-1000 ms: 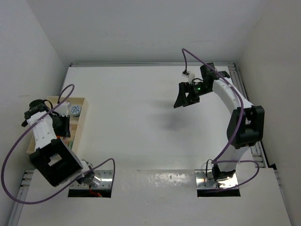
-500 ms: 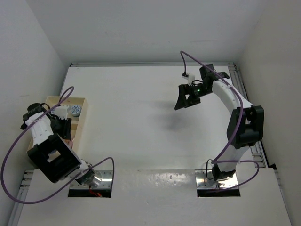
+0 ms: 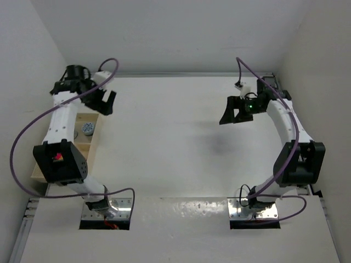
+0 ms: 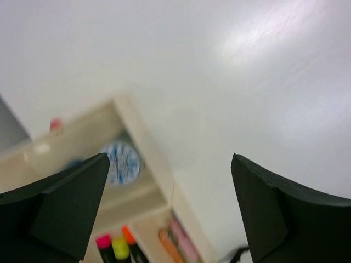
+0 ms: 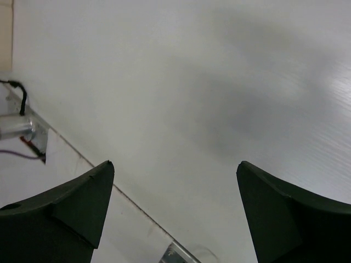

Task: Sort the stationery into containers
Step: Reset both arms

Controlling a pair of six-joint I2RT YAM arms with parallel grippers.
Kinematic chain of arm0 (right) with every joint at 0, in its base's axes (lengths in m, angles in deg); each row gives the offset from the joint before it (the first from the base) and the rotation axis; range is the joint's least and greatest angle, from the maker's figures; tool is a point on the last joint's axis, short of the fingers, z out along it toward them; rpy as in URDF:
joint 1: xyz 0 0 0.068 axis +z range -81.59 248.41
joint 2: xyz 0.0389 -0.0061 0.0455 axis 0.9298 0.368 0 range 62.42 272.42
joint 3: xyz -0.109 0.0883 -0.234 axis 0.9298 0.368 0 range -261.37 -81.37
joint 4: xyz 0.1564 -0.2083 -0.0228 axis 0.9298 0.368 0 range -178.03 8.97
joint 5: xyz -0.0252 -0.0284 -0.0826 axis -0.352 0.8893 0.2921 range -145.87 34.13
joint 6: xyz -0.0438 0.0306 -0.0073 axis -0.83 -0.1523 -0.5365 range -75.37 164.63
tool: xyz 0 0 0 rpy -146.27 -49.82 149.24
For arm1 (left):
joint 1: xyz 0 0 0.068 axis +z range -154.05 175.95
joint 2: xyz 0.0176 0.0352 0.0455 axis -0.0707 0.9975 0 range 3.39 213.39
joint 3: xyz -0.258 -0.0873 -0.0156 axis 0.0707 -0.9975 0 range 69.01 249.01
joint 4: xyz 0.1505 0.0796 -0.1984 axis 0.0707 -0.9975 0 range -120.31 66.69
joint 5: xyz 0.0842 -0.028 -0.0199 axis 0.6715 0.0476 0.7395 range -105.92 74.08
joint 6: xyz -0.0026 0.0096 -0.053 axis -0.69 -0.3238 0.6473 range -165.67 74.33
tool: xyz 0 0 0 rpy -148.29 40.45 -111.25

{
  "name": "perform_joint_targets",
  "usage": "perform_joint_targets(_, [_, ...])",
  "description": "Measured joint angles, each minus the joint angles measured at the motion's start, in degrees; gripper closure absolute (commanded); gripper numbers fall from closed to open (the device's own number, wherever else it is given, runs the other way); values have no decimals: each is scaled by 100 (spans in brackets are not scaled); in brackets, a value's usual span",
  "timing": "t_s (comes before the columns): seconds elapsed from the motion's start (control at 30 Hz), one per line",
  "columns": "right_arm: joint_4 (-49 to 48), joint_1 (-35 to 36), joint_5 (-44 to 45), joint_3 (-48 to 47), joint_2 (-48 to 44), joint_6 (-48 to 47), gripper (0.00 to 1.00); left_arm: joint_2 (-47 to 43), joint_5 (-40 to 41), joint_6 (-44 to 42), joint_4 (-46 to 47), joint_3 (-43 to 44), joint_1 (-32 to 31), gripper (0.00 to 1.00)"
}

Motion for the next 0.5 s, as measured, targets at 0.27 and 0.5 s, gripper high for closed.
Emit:
perform_joint_targets(0.27, [-348, -546, 951, 518, -905, 94, 7, 903, -404, 1084, 599, 507, -1226, 0])
perform_joint_targets(0.5, [-671, -767, 1515, 1314, -1714, 138, 6, 837, -341, 1569, 1274, -245, -1237, 0])
